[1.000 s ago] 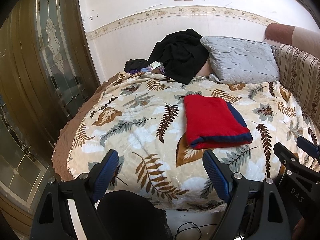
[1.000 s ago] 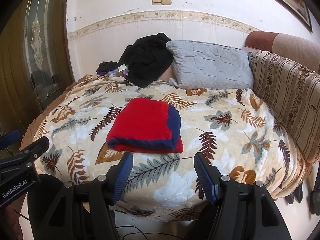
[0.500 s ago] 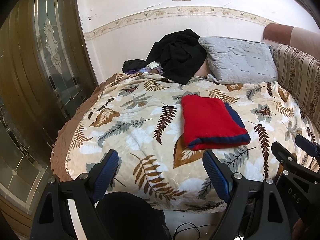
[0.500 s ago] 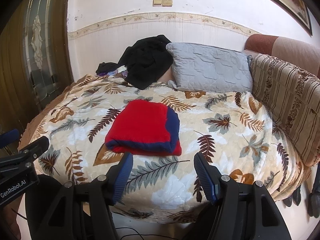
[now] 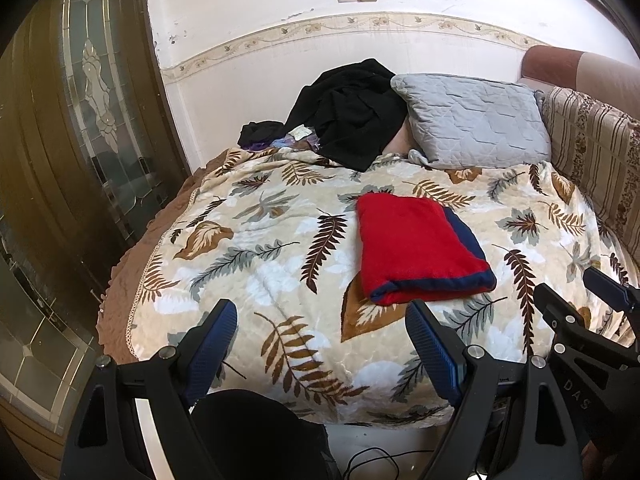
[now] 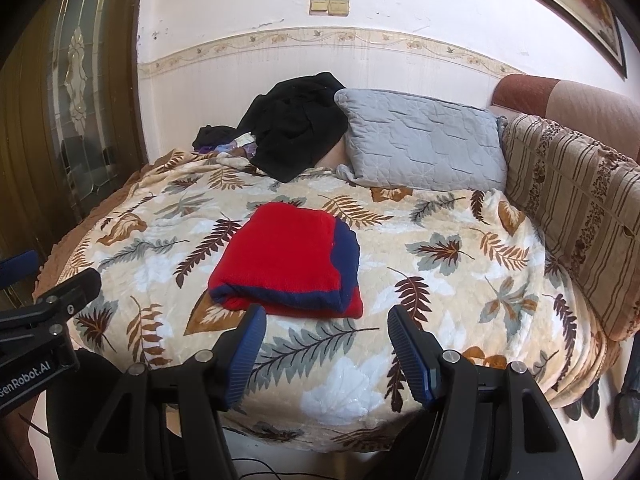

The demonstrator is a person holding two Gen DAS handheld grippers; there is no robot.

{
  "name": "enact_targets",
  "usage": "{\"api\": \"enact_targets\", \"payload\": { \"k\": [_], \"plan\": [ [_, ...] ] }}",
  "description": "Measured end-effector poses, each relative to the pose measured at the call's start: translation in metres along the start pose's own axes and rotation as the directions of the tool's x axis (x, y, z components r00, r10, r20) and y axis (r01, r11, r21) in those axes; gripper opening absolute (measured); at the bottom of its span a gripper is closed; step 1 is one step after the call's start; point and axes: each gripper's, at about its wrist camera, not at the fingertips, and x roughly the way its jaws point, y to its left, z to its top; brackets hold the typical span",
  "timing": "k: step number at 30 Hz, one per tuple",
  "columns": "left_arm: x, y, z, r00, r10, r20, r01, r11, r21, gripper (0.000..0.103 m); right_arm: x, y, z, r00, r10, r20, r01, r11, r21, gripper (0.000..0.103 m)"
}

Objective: Fold small clothes

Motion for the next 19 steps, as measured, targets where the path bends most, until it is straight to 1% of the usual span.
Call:
{"api": "enact_targets", "payload": {
  "k": [7,13,19],
  "plan": [
    [0.001,0.0,0.001,1.0,-0.002,-0.001,0.002,1.0,-0.001,0.087,0.003,0.0,0.002,1.0,-0.002,-0.002,0.002,1.0,-0.004,0.068],
    [0.007,-0.005,0.004,1.0,-0.009,-0.004,0.009,1.0,0.008,0.087,0.016,-0.004,0.006,1.0,0.004,-0.015,-0.004,1.0,-0.009,0.068],
    [0.015,-0.002,0.01,0.998,-0.055,0.022,0.055,0.998,-0.015,0.087,0.028,-0.004,0.006,1.0,-0.001,-0.027,0.001,1.0,-0.007,0.068]
  ]
}}
